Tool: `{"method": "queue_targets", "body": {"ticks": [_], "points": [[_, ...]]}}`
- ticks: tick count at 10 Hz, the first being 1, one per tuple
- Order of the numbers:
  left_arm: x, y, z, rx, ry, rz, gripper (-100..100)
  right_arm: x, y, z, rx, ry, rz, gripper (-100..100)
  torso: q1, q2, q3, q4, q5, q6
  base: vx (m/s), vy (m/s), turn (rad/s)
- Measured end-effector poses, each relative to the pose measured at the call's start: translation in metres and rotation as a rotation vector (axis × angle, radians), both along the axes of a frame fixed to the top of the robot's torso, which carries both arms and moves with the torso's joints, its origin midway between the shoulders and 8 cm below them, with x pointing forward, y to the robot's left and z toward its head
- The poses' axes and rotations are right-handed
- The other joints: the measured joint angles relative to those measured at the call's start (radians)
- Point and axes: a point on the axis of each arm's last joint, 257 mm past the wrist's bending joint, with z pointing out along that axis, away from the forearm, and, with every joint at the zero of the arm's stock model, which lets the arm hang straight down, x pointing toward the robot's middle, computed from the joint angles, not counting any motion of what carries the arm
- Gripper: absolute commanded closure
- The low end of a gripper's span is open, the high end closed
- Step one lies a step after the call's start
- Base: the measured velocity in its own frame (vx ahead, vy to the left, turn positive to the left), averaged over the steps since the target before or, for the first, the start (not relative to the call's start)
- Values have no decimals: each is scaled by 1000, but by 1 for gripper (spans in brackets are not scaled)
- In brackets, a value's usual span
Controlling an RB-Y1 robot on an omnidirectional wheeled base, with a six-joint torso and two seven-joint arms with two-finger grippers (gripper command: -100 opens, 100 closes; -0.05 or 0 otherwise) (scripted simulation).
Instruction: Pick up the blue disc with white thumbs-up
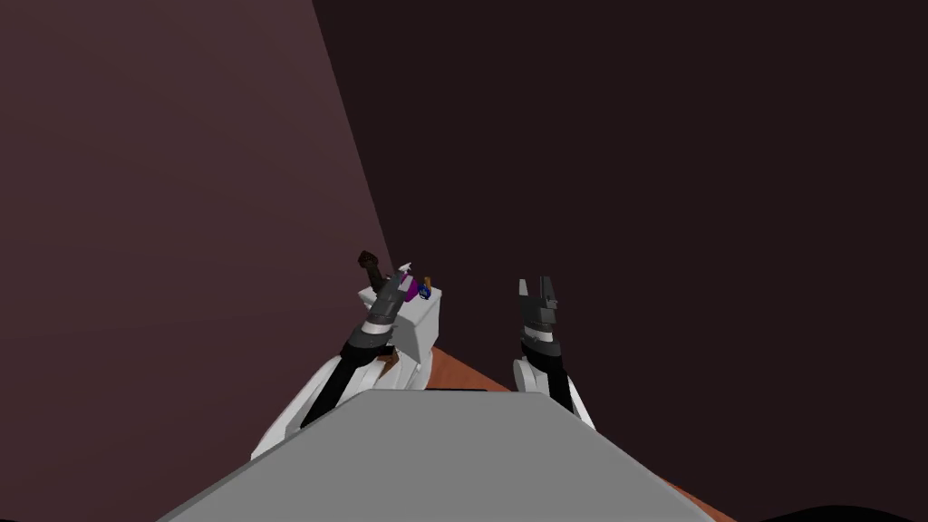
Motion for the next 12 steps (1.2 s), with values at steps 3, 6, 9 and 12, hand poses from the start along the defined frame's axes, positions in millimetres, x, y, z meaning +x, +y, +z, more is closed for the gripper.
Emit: {"method": "queue_targets", "body": {"ticks": [3,6,9,12], "points": [[-16,-35,14,125,-84,-86,-100,0,0,0,0,0,0,0,0,0,0,0,0,0,21,61,-214],[-35,-73,28,263,-186,-181,-100,0,0,0,0,0,0,0,1,0,0,0,0,0,7,66,-134],[-54,-102,27,382,-260,-258,-100,0,0,0,0,0,0,0,-1,0,0,0,0,-1,3,43,-197],[-77,-131,22,516,-351,-345,-100,0,0,0,0,0,0,0,0,0,0,0,0,0,2,53,-182]]}}
